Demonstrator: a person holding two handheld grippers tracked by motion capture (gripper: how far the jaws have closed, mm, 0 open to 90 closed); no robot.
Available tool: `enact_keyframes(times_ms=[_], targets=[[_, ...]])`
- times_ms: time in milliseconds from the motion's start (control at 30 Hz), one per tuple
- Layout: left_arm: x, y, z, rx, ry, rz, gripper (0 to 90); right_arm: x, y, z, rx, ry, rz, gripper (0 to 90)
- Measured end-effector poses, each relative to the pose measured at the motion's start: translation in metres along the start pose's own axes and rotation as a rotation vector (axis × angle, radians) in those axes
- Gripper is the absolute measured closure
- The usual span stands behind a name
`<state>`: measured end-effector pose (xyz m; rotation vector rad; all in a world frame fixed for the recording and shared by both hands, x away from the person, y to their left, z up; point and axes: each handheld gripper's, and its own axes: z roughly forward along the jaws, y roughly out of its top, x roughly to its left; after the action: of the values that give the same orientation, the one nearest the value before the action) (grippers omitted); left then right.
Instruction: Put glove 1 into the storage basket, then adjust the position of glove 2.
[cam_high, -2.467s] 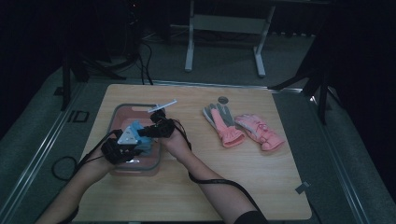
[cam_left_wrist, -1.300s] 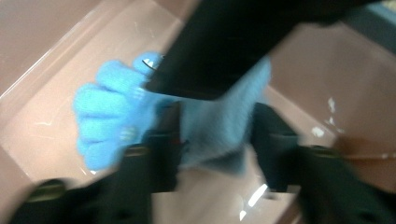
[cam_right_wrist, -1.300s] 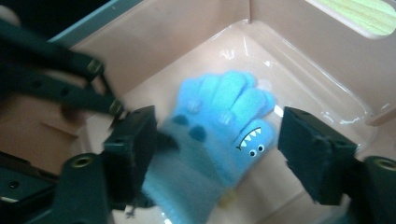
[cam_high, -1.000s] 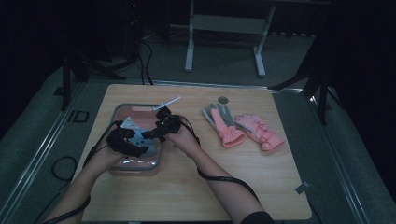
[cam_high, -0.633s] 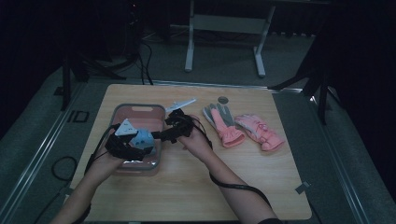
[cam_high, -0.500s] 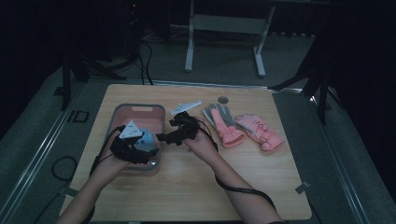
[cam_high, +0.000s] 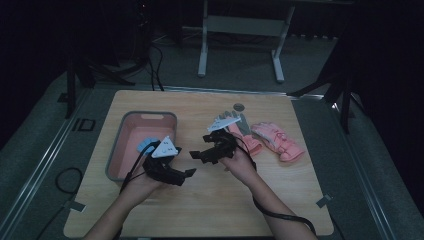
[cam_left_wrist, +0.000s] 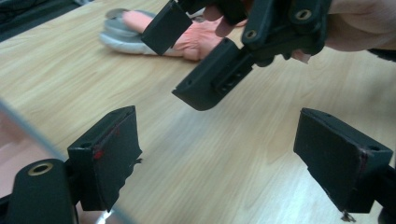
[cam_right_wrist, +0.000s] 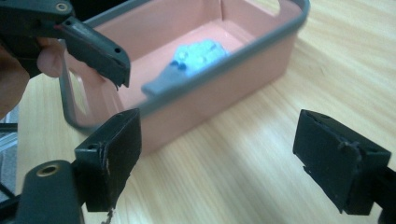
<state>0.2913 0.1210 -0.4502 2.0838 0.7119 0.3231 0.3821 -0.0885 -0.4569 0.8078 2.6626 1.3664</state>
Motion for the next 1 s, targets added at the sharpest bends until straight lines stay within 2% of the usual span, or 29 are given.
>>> enact_keyframes(times_ms=[133,233,300,400,567,667,733,767,833,1000], targets=[[-0.010,-0.001,0.013,0.002,-0.029,0.006,14.5,-0.006,-0.010,-0.011,-0.012,-0.006,0.013,14.0],[-0.015,-0.002,0.022,0.011,-0.033,0.016,14.5,-0.010,-0.018,-0.018,-0.026,-0.041,-0.005,14.0],[-0.018,-0.003,0.027,0.014,-0.042,0.020,14.5,-0.014,-0.022,-0.022,-0.025,-0.023,0.004,14.1],[-0.022,-0.005,0.034,0.014,-0.065,0.014,14.5,-0.017,-0.029,-0.026,-0.031,-0.027,-0.002,14.3],[-0.032,-0.011,0.044,0.019,-0.075,0.030,14.5,-0.018,-0.042,-0.030,-0.024,-0.045,-0.008,14.1],[-0.037,-0.016,0.052,0.016,-0.086,0.017,14.5,-0.023,-0.050,-0.034,-0.019,-0.035,0.030,13.9],[-0.039,-0.020,0.057,0.023,-0.094,0.022,14.5,-0.027,-0.055,-0.039,-0.030,-0.030,0.062,13.4],[-0.041,-0.022,0.060,0.027,-0.098,0.028,14.5,-0.028,-0.057,-0.042,-0.035,-0.036,0.072,12.3],[-0.044,-0.026,0.065,0.032,-0.111,0.032,14.5,-0.031,-0.061,-0.047,-0.032,-0.079,0.070,12.6],[-0.047,-0.036,0.075,0.036,-0.117,0.023,14.4,-0.042,-0.072,-0.058,-0.032,-0.115,0.077,13.6]])
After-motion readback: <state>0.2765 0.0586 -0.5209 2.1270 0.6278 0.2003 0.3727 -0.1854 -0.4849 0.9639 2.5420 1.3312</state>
